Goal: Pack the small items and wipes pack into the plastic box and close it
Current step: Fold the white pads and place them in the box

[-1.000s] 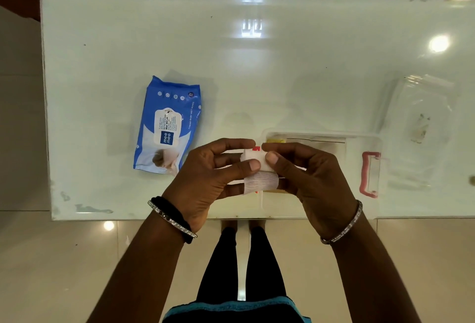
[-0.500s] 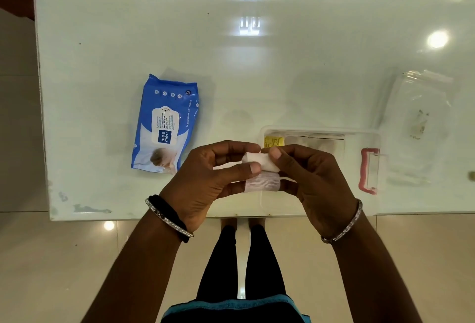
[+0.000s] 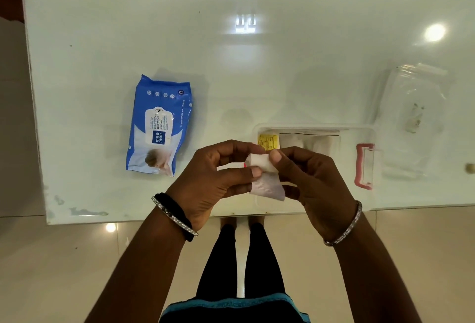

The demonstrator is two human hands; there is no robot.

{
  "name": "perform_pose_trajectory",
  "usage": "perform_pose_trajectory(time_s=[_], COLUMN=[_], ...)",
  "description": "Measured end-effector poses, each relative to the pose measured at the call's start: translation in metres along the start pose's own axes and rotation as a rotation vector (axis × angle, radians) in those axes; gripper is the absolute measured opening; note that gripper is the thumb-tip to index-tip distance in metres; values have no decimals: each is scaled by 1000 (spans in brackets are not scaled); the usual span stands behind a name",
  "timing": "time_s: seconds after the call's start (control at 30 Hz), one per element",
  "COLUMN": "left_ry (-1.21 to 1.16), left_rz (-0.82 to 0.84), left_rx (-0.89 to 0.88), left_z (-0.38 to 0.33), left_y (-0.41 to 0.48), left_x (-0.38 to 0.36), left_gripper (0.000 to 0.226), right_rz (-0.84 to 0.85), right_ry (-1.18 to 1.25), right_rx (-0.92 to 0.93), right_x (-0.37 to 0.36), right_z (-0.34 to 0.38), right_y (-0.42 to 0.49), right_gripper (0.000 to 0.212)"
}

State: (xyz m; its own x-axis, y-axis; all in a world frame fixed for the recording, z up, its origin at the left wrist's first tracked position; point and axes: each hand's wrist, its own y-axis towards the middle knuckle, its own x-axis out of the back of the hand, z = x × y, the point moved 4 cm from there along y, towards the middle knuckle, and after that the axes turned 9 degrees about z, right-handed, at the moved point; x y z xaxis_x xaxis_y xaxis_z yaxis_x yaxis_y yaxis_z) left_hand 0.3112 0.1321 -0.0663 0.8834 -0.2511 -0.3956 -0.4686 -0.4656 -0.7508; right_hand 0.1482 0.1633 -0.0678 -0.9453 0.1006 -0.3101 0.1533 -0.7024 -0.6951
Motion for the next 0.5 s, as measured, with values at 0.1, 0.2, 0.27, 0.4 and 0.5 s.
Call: perform_pose_trajectory(time_s=[0.1,0.2,0.27,0.4,0.5], left_ry=[-17,-77,-87,-43,-44], left_rz=[-30,-48,-58,-36,17], left_rx=[25,95,101,48,35], left_z=[0,4,7,9,11], left_y=[4,7,9,12,14], left_x=[-5,-10,-14,-21,-30], left_gripper=[42,52,40,27,30], right_rz=[-11,9,18,-54,-62], right_ry=[-8,40,86,92,78], right_rx=[76,102,103,48,21], right_x=[7,13,16,26,34], right_z=[0,-2,-2,-3,-6], right_y=[-3,-6,-8,-10,-12], right_gripper=[35,39,35,42,41])
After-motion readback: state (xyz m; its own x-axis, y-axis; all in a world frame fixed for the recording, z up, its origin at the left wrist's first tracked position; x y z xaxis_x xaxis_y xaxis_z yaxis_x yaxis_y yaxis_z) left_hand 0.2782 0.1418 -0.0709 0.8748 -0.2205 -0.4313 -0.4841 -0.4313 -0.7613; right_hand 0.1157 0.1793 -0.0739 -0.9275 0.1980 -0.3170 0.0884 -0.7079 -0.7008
